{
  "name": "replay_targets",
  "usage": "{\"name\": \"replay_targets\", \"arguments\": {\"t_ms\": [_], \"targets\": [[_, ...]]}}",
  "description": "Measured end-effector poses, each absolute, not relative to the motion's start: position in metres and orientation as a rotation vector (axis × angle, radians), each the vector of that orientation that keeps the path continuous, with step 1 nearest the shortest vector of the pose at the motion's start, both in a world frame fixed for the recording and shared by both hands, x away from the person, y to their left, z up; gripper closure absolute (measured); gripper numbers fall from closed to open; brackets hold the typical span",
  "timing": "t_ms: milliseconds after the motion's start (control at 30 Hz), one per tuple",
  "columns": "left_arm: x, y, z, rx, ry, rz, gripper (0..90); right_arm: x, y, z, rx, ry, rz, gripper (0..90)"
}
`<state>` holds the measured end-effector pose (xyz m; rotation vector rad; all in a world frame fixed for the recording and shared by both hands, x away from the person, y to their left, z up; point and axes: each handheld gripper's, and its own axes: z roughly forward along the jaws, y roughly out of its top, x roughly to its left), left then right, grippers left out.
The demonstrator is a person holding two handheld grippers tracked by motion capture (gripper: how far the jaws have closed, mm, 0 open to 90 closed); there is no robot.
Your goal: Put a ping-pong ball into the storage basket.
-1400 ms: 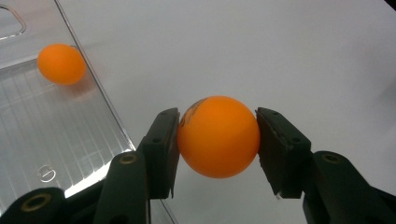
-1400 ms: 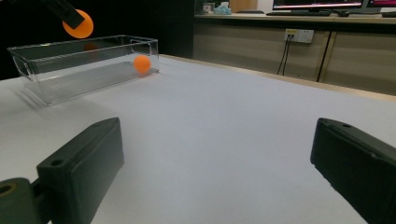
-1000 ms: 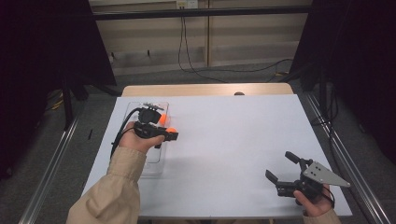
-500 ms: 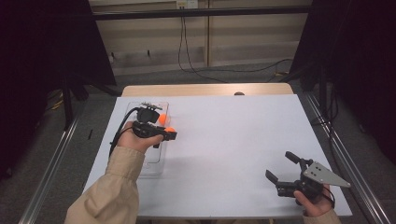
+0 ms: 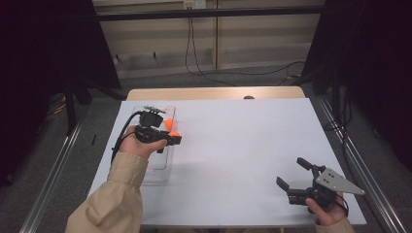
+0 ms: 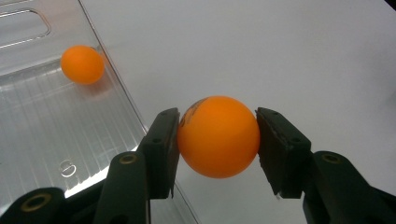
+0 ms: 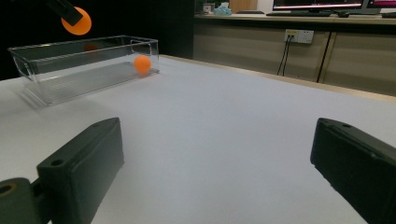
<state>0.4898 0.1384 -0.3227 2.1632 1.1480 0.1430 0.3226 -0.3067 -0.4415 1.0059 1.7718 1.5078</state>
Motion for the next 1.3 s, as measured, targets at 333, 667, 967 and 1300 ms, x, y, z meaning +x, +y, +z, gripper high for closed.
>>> {"name": "replay_targets", "arguments": {"t_ms": [333,667,967,1300], "targets": [[0.490,0.144,-0.322,2.157,1.154,0.158,51.1,0.322,-0.307,-0.441,1.005,1.776,1.508,2.2],[0.490,0.147,-0.321,2.164,1.152,0.152,51.1,0.322,-0.307,-0.441,1.012,1.764,1.512,2.3],[0.490,0.149,-0.320,2.160,1.157,0.165,51.1,0.322,-0.308,-0.441,1.011,1.765,1.513,2.3],[0.490,0.154,-0.320,2.167,1.160,0.169,51.1,0.322,-0.307,-0.441,0.999,1.764,1.510,2.3]]}}
